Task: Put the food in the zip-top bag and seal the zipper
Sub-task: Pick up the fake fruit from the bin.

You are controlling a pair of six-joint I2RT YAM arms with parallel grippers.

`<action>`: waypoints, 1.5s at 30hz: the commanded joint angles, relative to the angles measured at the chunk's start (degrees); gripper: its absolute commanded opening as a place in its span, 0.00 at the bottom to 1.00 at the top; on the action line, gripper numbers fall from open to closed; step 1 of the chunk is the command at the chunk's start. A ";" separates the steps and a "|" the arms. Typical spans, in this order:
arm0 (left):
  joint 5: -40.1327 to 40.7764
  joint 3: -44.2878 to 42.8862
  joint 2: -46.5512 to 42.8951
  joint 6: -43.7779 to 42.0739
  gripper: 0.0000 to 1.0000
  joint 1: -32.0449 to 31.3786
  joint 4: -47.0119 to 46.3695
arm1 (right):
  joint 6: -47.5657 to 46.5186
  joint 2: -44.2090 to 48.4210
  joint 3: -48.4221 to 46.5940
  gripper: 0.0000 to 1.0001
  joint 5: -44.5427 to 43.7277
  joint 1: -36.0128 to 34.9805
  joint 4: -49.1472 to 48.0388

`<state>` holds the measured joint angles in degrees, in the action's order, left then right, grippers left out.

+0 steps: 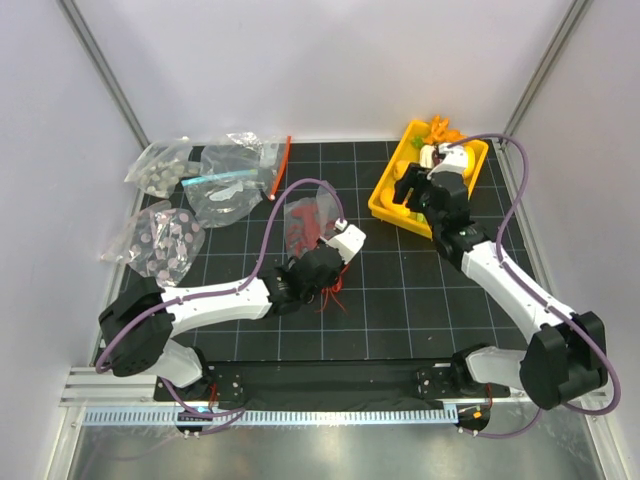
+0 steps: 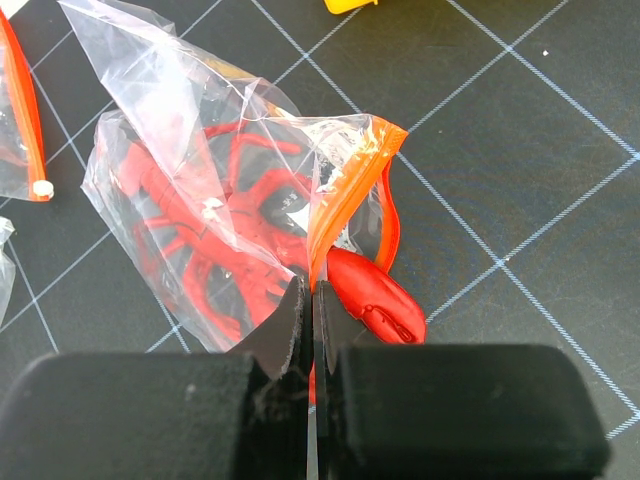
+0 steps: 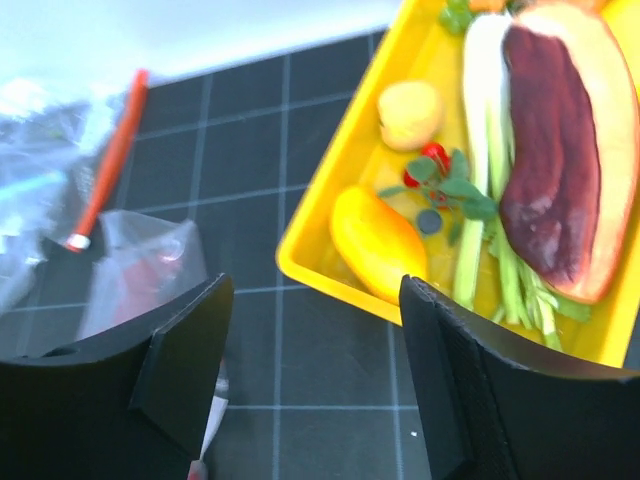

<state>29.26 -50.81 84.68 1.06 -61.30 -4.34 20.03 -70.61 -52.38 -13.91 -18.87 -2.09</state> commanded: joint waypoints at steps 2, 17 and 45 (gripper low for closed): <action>1.24 -1.14 -1.72 -0.09 0.00 0.13 -0.76 | -1.31 -8.28 -4.55 0.76 -4.10 -0.11 4.19; 1.24 -0.96 -2.42 -0.09 0.00 0.21 -0.67 | -7.73 -34.68 -17.92 0.94 -10.70 0.33 8.50; 2.74 -0.61 -2.95 -0.53 0.00 0.21 -0.67 | -0.88 -11.66 -6.33 0.18 3.00 1.38 4.37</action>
<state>30.46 -50.78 84.18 0.97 -61.30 -3.92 18.04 -83.66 -59.77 -13.45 -17.19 2.79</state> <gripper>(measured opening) 0.012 0.527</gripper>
